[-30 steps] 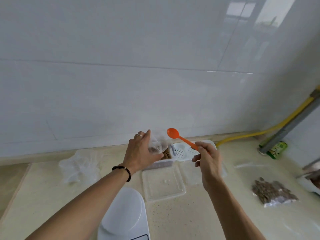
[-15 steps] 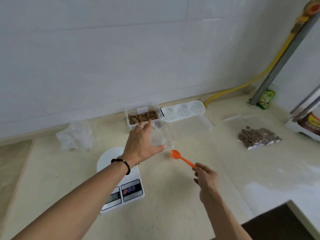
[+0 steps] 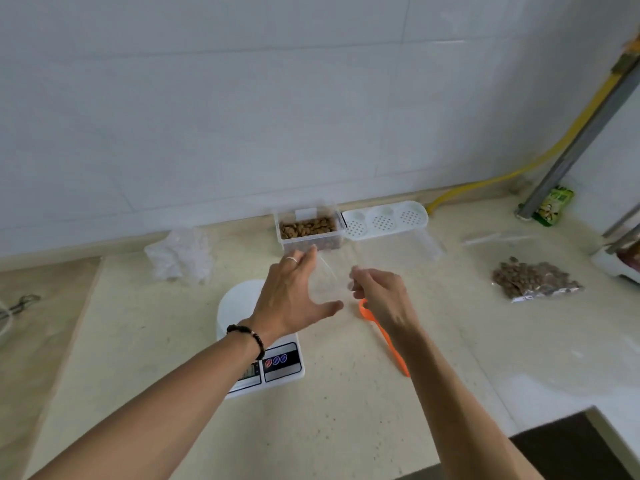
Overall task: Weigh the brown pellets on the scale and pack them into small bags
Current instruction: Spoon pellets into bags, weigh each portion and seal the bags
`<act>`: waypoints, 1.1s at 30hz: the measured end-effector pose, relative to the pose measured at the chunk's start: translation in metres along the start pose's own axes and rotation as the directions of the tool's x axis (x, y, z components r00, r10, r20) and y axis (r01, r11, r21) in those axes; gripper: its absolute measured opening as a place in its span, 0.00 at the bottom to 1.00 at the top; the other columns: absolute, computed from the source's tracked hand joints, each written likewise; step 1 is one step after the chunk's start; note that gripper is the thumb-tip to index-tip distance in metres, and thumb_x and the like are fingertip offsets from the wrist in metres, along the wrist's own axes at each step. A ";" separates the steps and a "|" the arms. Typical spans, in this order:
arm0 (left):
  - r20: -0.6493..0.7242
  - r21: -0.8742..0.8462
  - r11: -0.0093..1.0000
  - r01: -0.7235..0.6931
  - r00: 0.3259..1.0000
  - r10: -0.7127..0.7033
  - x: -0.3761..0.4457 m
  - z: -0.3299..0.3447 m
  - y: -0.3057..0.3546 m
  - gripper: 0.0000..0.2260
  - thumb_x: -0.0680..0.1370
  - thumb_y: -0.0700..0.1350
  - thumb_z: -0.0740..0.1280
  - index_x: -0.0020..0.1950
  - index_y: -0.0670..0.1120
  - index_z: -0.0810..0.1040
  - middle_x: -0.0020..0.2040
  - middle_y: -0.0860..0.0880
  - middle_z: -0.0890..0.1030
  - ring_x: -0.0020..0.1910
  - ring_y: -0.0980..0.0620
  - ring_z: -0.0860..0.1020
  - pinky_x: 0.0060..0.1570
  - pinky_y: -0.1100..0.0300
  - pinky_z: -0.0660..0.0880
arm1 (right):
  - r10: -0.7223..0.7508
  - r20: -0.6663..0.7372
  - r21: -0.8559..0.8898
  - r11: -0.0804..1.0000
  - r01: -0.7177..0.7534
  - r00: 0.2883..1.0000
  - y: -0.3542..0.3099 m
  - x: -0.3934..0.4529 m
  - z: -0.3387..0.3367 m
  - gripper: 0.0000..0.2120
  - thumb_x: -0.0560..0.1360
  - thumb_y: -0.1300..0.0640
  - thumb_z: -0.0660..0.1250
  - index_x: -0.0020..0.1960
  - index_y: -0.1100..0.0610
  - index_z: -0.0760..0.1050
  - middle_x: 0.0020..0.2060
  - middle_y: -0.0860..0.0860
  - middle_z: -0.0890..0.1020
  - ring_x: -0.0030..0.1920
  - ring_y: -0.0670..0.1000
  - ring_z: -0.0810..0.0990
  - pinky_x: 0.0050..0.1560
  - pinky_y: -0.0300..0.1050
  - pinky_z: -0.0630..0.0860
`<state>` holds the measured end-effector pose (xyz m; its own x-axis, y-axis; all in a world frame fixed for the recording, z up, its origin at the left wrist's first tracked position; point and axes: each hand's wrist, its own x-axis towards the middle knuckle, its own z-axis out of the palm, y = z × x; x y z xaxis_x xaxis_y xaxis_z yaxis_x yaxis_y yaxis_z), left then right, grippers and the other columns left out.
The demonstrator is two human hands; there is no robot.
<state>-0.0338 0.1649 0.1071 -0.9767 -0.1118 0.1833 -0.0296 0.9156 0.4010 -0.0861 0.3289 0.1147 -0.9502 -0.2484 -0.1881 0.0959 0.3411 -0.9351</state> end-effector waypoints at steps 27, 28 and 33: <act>0.279 -0.227 0.946 0.230 0.946 -0.163 0.015 -0.002 -0.182 0.12 0.80 0.42 0.63 0.62 0.47 0.76 0.50 0.54 0.79 0.49 0.55 0.78 0.52 0.61 0.76 | 0.222 0.085 -0.106 0.971 -0.213 0.971 0.017 0.074 0.129 0.06 0.78 0.65 0.65 0.53 0.64 0.77 0.40 0.58 0.83 0.37 0.52 0.81 0.41 0.46 0.80; 0.254 -0.190 0.958 0.213 0.954 -0.161 0.013 0.001 -0.185 0.14 0.80 0.42 0.63 0.65 0.46 0.75 0.55 0.51 0.78 0.54 0.54 0.77 0.55 0.60 0.75 | 0.227 0.061 -0.155 0.964 -0.215 0.972 0.022 0.076 0.132 0.09 0.77 0.63 0.66 0.57 0.63 0.75 0.44 0.57 0.83 0.40 0.52 0.81 0.45 0.47 0.81; 0.130 -0.039 0.987 0.155 0.980 -0.148 -0.017 0.004 -0.195 0.18 0.80 0.43 0.61 0.70 0.44 0.70 0.65 0.46 0.73 0.65 0.47 0.70 0.62 0.54 0.70 | -0.024 -0.041 -0.612 0.791 -0.006 0.999 0.033 0.067 0.136 0.22 0.78 0.54 0.64 0.70 0.58 0.67 0.64 0.57 0.74 0.64 0.57 0.71 0.61 0.51 0.70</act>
<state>-0.0126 -0.0100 0.0227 -0.9807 -0.1954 0.0034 -0.1720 0.8714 0.4594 -0.1066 0.2005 0.0309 -0.9636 -0.2191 -0.1530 -0.0997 0.8260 -0.5547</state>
